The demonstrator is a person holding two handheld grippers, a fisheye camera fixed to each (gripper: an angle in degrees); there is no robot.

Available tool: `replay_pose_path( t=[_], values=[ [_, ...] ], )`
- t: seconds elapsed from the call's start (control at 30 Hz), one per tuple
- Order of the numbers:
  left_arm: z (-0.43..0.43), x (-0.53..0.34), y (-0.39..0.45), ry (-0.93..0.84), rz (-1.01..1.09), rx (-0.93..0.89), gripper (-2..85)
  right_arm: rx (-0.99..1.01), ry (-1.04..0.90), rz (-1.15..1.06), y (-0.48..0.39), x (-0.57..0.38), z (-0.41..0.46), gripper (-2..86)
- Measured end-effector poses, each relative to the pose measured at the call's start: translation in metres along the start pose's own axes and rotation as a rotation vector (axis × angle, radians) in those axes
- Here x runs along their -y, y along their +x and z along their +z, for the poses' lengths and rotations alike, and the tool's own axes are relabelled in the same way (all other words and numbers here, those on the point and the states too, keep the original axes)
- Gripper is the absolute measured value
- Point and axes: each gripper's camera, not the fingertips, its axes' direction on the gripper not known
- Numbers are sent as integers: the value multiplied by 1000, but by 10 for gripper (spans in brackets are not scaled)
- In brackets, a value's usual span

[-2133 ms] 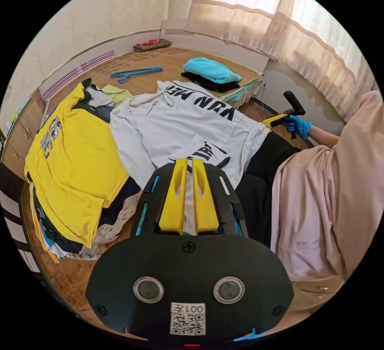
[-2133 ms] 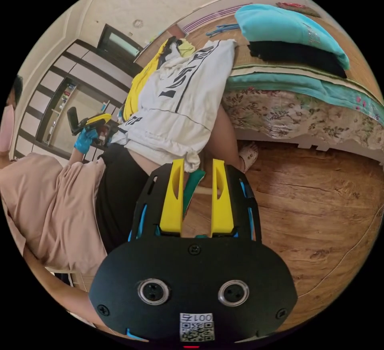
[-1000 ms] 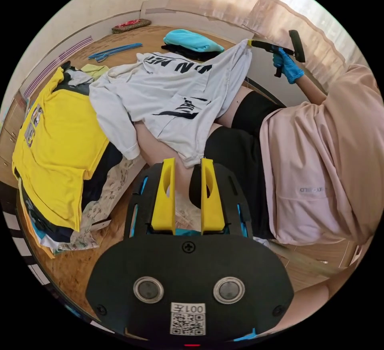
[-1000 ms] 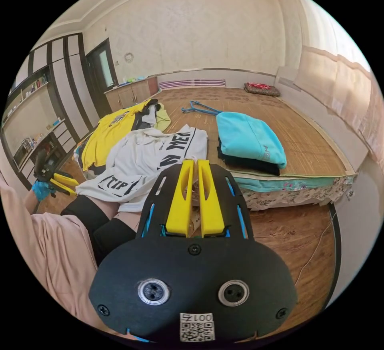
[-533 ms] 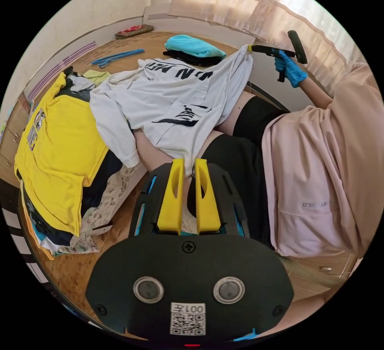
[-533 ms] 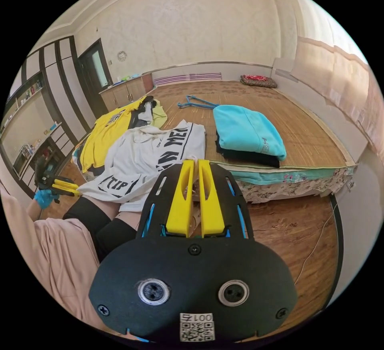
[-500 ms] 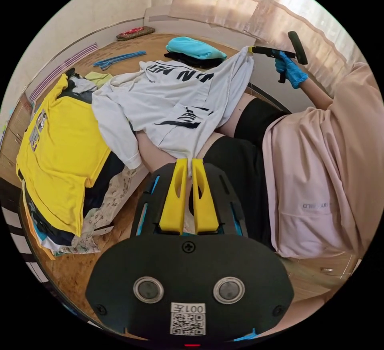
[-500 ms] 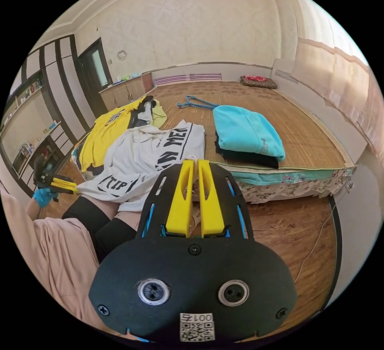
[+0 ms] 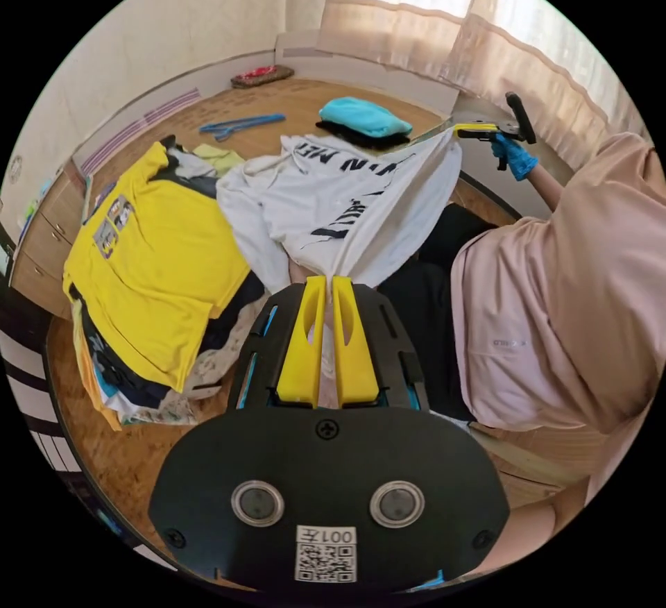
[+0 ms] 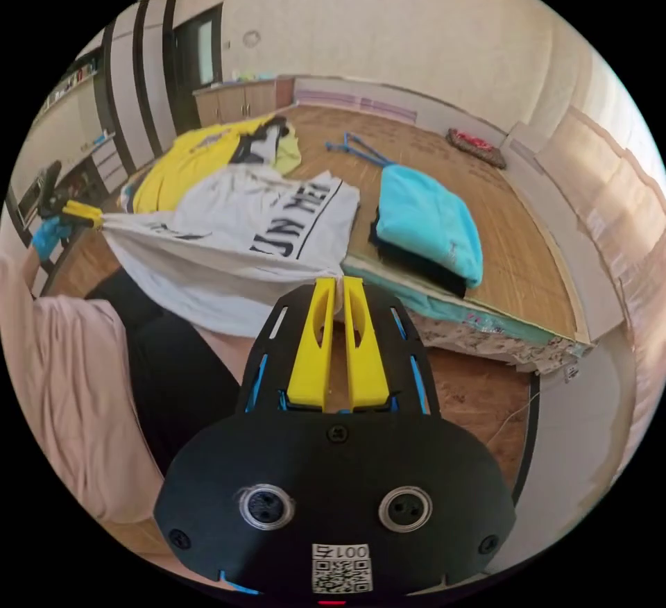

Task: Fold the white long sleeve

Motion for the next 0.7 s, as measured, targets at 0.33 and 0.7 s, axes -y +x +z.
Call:
replay_pose_path(
  t=[0.33,0.7],
  values=[
    [47,-31,-11,-98,-70,-147,-13,169,-166,60,-4,-56,36,19],
    [33,-29,-8,-142,-4,-5,-14,206,-87,55,8,-91,34,18]
  ],
)
